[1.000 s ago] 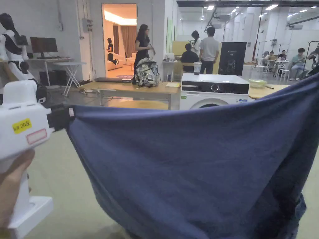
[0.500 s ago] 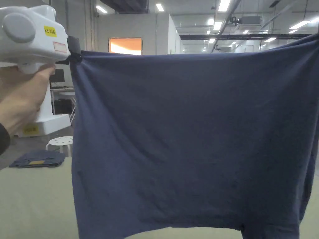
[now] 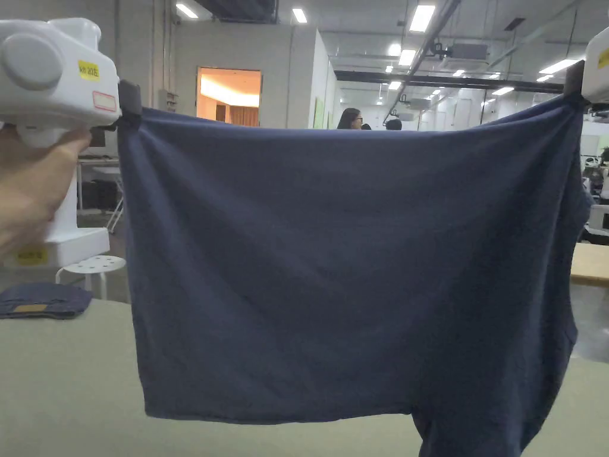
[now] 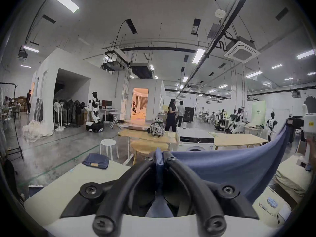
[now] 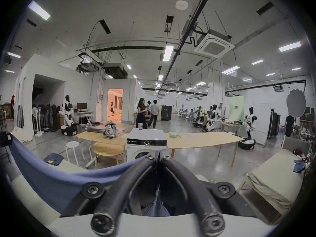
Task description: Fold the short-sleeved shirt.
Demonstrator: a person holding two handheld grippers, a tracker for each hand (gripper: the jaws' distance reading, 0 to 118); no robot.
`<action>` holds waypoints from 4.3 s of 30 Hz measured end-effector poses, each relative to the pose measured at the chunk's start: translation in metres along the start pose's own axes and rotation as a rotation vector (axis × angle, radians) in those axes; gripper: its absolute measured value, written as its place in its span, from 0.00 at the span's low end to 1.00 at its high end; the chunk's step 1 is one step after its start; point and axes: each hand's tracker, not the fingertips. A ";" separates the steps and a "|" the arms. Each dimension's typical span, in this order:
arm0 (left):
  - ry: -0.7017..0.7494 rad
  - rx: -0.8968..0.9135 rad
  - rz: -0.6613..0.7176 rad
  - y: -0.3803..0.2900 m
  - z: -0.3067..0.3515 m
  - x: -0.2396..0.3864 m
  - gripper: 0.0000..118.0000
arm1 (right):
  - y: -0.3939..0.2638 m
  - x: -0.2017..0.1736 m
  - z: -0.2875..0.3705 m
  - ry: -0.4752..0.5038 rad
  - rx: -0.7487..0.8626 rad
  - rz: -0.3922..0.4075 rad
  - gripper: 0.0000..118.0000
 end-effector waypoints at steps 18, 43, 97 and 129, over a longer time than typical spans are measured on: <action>-0.232 -0.312 0.067 -0.262 0.117 -0.009 0.01 | -0.280 0.048 0.168 0.206 -0.269 -0.059 0.00; -0.132 -0.428 0.267 -0.436 0.392 -0.068 0.68 | -0.529 0.071 0.429 0.025 -0.518 -0.112 0.71; 0.008 -0.772 -0.336 -0.524 0.322 0.018 0.00 | -0.584 0.095 0.426 -0.032 -0.631 -0.257 0.46; -0.117 -0.652 0.142 -0.427 0.074 -0.027 0.00 | -0.520 0.062 0.135 0.092 -0.656 -0.177 0.05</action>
